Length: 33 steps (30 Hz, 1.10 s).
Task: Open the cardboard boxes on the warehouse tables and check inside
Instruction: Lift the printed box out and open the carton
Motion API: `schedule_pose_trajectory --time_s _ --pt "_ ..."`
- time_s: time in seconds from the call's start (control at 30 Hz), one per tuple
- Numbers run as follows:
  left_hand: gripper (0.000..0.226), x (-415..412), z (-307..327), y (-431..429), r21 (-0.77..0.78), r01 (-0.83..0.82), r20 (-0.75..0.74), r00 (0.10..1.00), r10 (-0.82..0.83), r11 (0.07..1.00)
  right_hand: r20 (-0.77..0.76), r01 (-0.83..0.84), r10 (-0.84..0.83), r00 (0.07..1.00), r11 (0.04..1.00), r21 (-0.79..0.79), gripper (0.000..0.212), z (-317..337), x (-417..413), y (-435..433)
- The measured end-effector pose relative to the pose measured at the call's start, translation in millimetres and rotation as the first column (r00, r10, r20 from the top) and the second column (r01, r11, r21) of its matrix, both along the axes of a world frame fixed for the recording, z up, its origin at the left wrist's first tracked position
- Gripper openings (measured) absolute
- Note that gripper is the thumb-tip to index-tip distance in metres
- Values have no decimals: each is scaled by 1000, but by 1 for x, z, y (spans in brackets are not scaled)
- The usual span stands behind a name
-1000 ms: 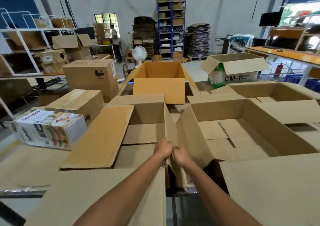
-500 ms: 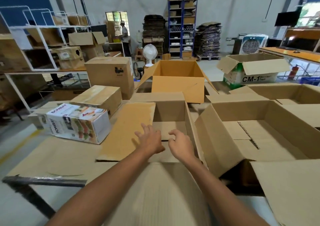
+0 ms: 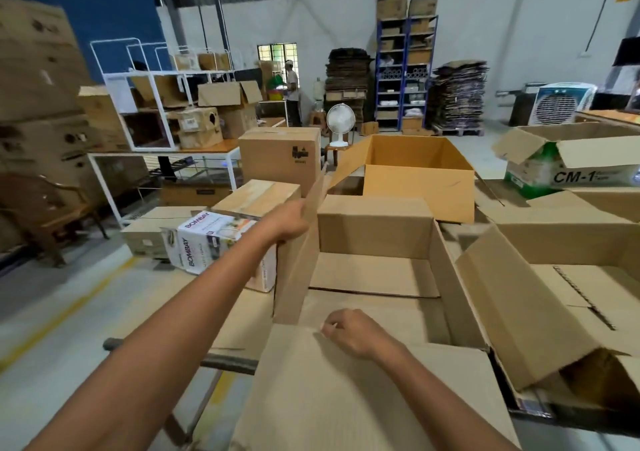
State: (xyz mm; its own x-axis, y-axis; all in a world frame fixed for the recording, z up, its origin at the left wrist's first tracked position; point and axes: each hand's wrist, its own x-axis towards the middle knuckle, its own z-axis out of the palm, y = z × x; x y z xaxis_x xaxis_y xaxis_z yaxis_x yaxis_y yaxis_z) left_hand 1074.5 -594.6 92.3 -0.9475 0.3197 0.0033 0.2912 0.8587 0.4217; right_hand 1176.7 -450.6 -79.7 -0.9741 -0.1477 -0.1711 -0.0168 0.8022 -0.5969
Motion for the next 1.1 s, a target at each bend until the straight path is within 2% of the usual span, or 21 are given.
schedule_pose_trajectory --time_s 0.1,0.17,0.23,0.33,0.4,0.5,0.53,0.57,0.67,0.8,0.9,0.97,1.03,1.1 --pt "49 -25 -3 -59 155 -102 25 995 99 983 7 -32 32 999 997 66 47 2 -4 -26" --pt "52 -38 -21 -97 181 -167 21 986 166 969 9 -46 46 999 993 107 48 4 -7 -43" --pt "56 -49 -47 -129 52 -204 -29 978 206 978 4 -65 65 998 986 155 46 3 -11 -54" --pt "67 -51 -91 -161 -214 -245 -73 969 235 946 23 -90 88 996 974 209 53 2 -16 -67" --pt "73 -51 -116 -170 -233 -246 -46 969 242 941 35 -109 104 994 966 236 64 2 -19 -75" --pt "67 -51 -142 -175 -113 -240 -82 969 231 964 57 -77 66 996 973 220 83 4 -25 -92" --pt "62 -49 -144 -175 -75 -229 -104 970 221 971 57 -54 43 997 978 203 83 4 -27 -97" --pt "58 -49 -146 -175 -31 -218 -113 970 213 975 48 -31 21 999 979 201 75 2 -30 -102" --pt "52 -46 -143 -172 97 -199 -102 973 208 975 -45 82 -73 996 964 251 30 1 -31 -111" --pt "45 -38 -138 -169 299 -198 -81 970 231 934 -188 200 -151 970 939 281 19 5 -23 -109" --pt "36 -28 -148 -164 505 -231 70 971 227 832 -276 260 -186 943 930 260 13 14 -16 -102" --pt "40 -24 -158 -157 608 -265 205 963 175 748 -358 314 -220 907 921 230 16 29 -12 -95" --pt "45 -22 -169 -142 621 -311 307 941 141 720 -436 360 -256 863 916 176 17 50 -12 -87" --pt "42 -14 -171 -118 607 -315 383 920 79 729 -483 381 -279 830 916 124 17 70 -13 -84"
